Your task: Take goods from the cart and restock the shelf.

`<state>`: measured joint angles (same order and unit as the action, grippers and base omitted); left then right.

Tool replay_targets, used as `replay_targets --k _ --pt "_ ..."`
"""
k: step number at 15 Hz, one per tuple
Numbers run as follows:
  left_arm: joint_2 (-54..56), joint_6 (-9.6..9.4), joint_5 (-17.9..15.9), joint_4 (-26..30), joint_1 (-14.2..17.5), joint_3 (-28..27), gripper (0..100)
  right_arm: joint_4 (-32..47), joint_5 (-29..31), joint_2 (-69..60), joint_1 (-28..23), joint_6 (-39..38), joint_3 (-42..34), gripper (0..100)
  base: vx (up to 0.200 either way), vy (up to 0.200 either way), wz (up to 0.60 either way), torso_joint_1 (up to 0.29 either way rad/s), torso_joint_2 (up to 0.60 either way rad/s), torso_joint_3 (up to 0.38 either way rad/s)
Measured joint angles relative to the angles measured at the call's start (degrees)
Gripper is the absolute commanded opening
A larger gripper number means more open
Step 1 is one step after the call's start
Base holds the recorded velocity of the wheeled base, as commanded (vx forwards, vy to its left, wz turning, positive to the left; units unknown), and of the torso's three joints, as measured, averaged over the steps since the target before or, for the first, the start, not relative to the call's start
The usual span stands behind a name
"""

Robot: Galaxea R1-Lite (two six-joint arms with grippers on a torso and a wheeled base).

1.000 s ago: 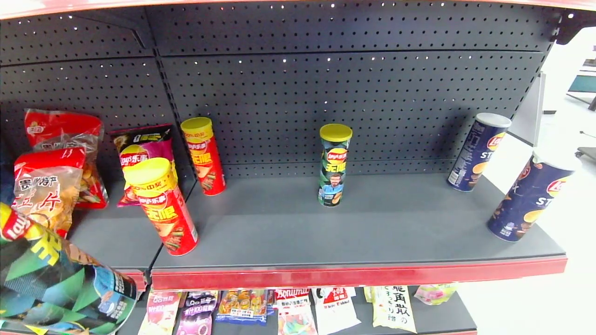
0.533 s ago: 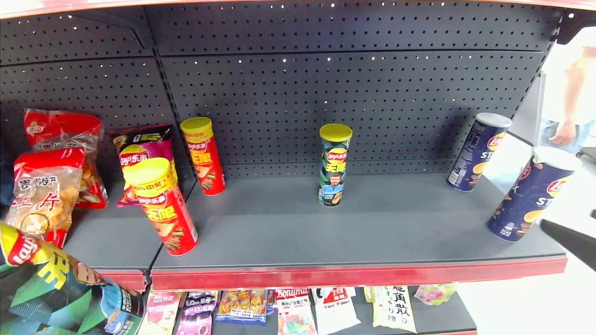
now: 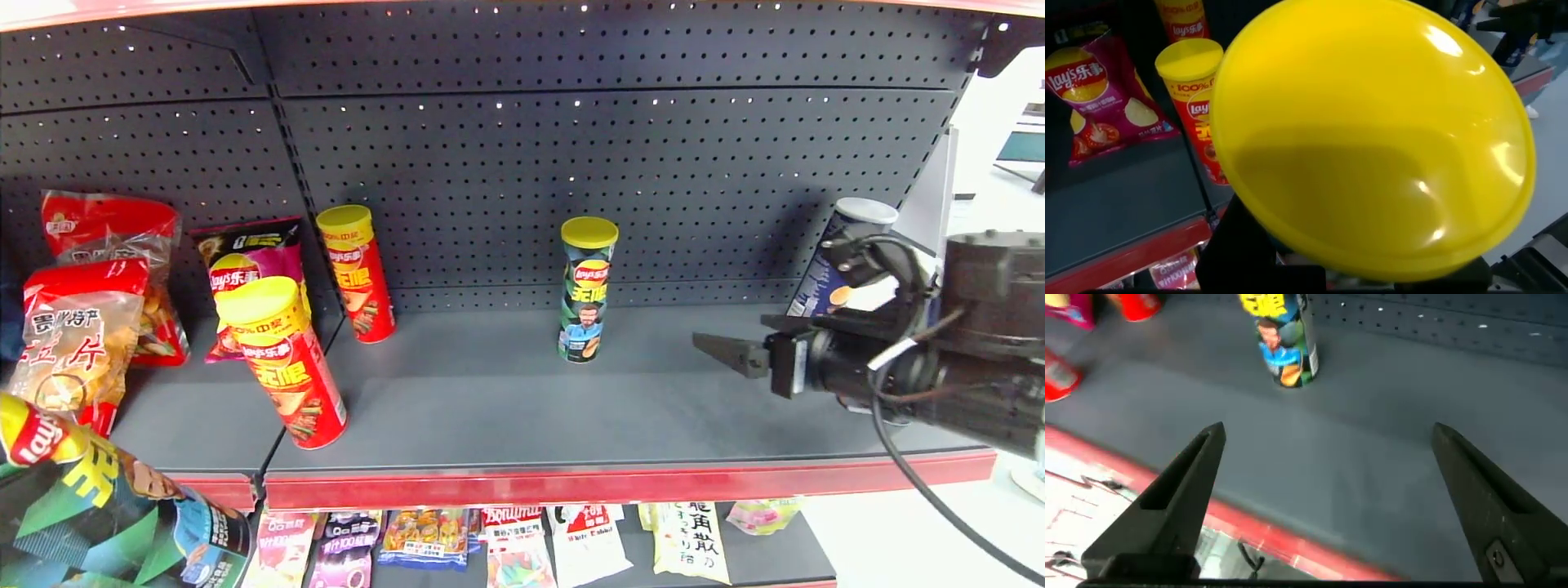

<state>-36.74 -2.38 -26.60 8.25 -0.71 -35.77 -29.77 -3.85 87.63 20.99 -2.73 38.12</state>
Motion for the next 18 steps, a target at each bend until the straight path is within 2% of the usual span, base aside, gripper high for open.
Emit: replay_targets --k 5,13,18 --pt "-0.2 0.0 1.0 0.0 0.0 -0.1 0 -1.7 2.9 15.1 1.9 -0.2 13.9 100 0.0 0.0 0.0 0.0 0.0 0.0" --pt "0.1 0.0 1.5 0.0 0.0 -0.1 0 -1.7 9.0 24.3 8.7 -4.0 24.0 100 0.0 0.0 0.0 0.0 0.0 0.0" --pt "0.4 -0.02 1.6 0.0 0.0 -0.3 0 -1.7 12.3 26.8 10.1 -4.1 28.1 100 0.0 0.0 0.0 0.0 0.0 0.0"
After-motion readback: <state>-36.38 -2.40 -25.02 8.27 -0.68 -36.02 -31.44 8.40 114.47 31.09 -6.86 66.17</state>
